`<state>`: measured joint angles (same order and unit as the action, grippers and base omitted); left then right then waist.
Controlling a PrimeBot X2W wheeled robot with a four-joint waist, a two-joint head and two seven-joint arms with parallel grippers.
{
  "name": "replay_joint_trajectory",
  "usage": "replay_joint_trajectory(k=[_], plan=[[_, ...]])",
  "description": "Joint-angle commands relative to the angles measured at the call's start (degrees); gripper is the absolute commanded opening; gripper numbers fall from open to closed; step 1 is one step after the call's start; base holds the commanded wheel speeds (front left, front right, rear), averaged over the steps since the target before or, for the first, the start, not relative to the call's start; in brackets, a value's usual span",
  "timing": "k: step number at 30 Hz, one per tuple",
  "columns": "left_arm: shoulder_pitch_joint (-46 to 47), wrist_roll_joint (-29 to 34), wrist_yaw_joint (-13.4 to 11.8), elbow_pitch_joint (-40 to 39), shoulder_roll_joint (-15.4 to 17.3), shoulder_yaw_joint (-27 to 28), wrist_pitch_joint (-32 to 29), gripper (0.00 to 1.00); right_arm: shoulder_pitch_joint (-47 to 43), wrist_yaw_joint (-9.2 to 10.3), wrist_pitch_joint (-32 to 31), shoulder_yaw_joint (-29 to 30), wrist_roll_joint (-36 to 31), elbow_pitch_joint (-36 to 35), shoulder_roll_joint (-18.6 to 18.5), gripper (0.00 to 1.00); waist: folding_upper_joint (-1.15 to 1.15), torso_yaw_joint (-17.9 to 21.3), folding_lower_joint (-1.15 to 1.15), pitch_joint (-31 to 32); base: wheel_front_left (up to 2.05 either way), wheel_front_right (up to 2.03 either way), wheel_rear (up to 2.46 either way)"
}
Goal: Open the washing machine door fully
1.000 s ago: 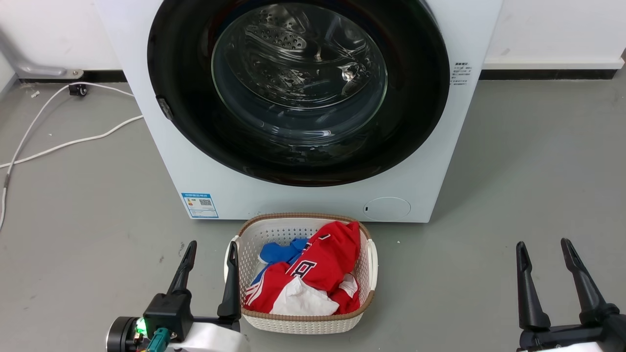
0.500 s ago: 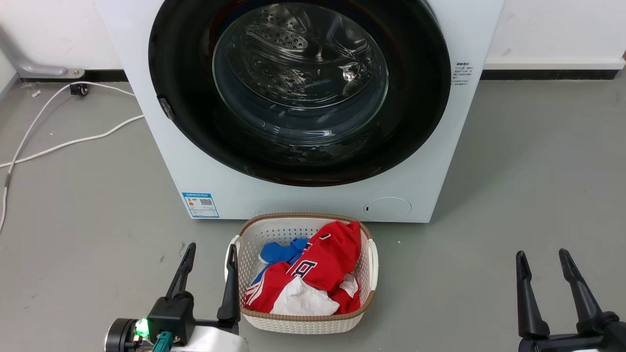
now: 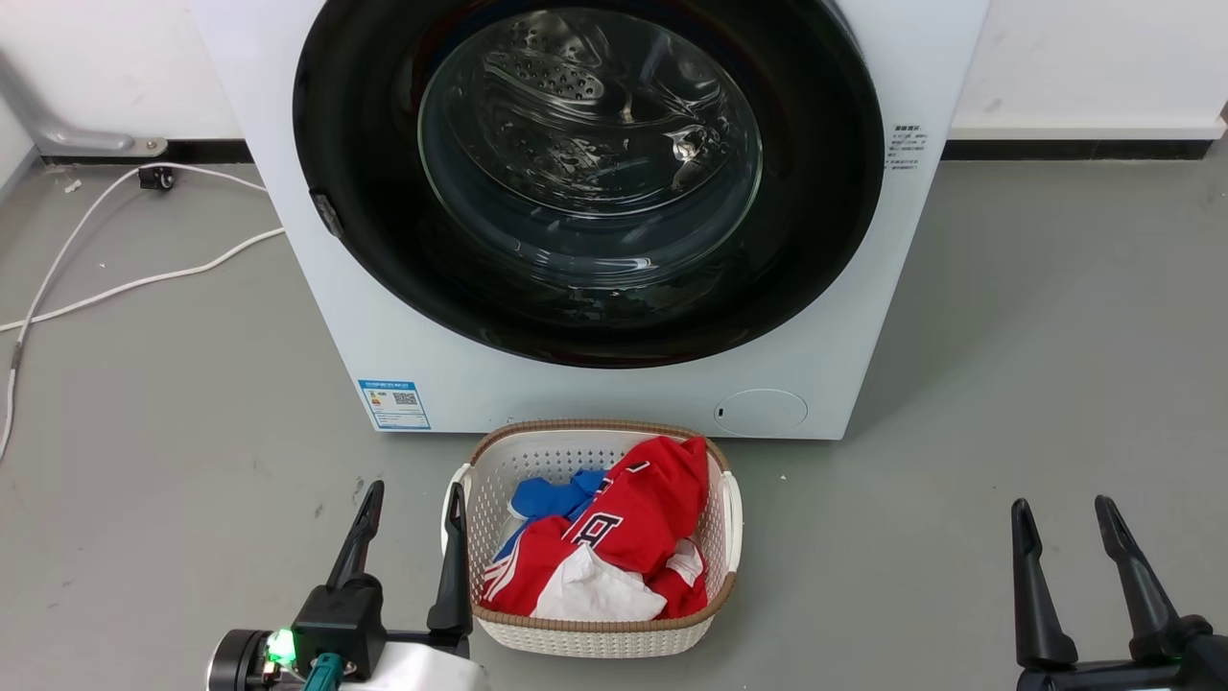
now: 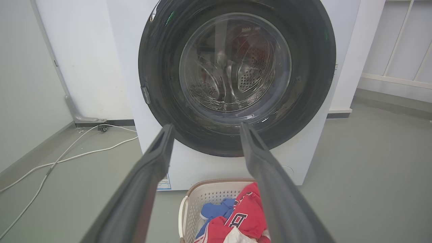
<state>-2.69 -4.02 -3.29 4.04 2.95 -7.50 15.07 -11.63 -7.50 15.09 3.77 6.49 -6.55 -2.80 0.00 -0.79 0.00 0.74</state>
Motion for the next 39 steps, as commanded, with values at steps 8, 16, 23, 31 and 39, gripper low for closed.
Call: replay_joint_trajectory(k=[8, 16, 23, 31, 39], plan=[[-0.22, 0.08, -0.36, 0.08, -0.07, 0.02, 0.16, 1.00, 0.73, 0.01, 0.12, 0.35, 3.50, -0.91, -0.15, 0.00, 0.00, -0.07, 0.00, 0.09, 0.00, 0.00, 0.00], [-0.20, -0.01, -0.16, 0.12, -0.07, 0.15, 0.16, 1.00, 2.24, 0.01, 0.11, 1.76, 28.18, -0.33, -0.11, 0.00, 0.00, 0.04, 0.00, 0.04, 0.00, 0.00, 0.00], [-0.09, -0.14, -0.17, 0.28, -0.06, 0.09, 0.16, 1.00, 2.31, 0.01, 0.11, 1.32, 51.49, 1.75, -0.11, 0.00, 0.00, -0.10, 0.00, 0.17, 0.00, 0.00, 0.00], [-0.36, -0.47, -0.19, 0.08, -0.05, 0.13, 0.16, 1.00, 1.15, 0.00, 0.10, -2.83, 72.84, -0.88, -0.02, 0.00, 0.00, -0.14, 0.00, 0.19, 0.00, 0.00, 0.00], [-0.42, -0.50, -0.36, -0.09, -0.06, 0.13, 0.16, 1.00, -0.20, 0.00, -6.86, -4.06, 86.87, -5.64, -1.44, 0.00, 0.00, -0.14, 0.00, -0.05, 0.00, 0.00, 0.00]])
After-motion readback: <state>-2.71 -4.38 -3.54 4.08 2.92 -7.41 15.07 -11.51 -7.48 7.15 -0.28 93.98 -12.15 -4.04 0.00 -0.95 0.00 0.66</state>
